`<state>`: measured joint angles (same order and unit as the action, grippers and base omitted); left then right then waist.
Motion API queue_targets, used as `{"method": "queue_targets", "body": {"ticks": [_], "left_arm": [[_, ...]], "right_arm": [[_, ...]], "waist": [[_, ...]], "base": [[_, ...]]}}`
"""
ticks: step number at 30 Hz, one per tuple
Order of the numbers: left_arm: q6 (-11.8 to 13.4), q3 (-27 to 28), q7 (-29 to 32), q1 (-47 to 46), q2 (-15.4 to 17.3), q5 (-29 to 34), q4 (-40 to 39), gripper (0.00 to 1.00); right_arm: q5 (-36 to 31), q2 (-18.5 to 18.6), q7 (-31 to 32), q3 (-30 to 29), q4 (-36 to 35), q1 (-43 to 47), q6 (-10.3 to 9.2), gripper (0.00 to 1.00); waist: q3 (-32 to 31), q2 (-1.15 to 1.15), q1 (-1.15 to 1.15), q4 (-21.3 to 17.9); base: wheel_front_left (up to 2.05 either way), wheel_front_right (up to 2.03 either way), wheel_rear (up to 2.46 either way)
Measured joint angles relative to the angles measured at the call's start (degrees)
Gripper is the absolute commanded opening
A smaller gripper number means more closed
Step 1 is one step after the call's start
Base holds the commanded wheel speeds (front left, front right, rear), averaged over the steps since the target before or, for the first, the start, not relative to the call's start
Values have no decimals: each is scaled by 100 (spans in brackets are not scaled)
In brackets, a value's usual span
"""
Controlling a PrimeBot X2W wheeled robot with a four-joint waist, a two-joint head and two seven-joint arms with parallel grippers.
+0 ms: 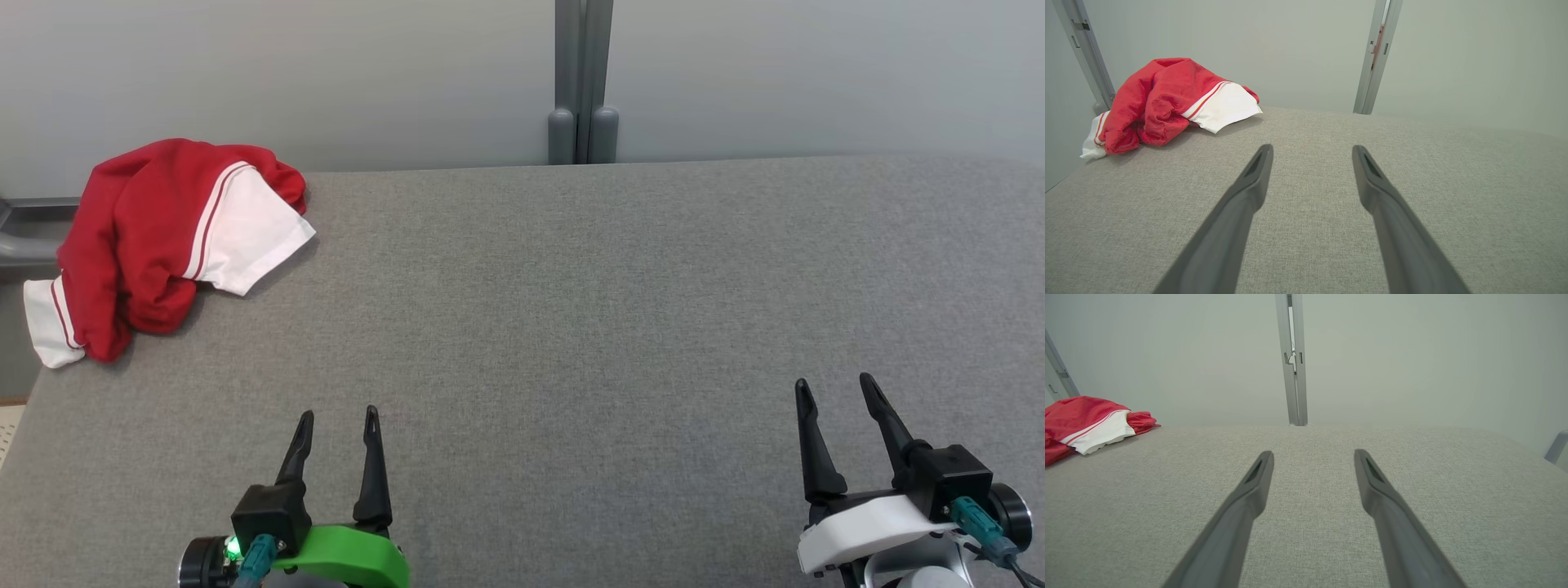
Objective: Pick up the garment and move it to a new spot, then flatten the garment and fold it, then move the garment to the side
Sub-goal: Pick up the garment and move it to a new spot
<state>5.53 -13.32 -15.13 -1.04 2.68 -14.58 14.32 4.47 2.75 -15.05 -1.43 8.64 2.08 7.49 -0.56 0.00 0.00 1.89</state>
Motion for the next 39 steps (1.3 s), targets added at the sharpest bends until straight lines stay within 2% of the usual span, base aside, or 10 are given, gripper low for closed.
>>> {"method": "queue_targets", "body": {"ticks": [5,10,16,30,35,39], "left_arm": [[-27,-20,0,-13,0,5,-1,100],[-43,-78,-1,-84,1,11,-7,100],[-44,-44,-1,-138,2,64,-78,100],[-44,205,-3,-194,8,111,-289,100],[21,231,-3,-164,9,85,-402,100],[54,256,-4,-131,8,78,-460,100]], "right_arm": [[15,2,0,-23,0,10,0,100],[44,3,0,-63,-31,114,0,100],[86,4,-1,-93,-163,108,0,100],[80,-1,-1,369,-176,-140,0,100],[26,0,-1,461,-131,-244,1,100],[2,1,-1,523,-89,-262,0,100]], "waist": [[-4,0,0,57],[-7,0,0,298],[4,0,0,836],[74,0,0,2415],[163,0,0,2696],[223,0,0,2771]], "base": [[0,0,0],[0,0,0],[0,0,0],[0,0,0],[0,0,0],[0,0,0]]}}
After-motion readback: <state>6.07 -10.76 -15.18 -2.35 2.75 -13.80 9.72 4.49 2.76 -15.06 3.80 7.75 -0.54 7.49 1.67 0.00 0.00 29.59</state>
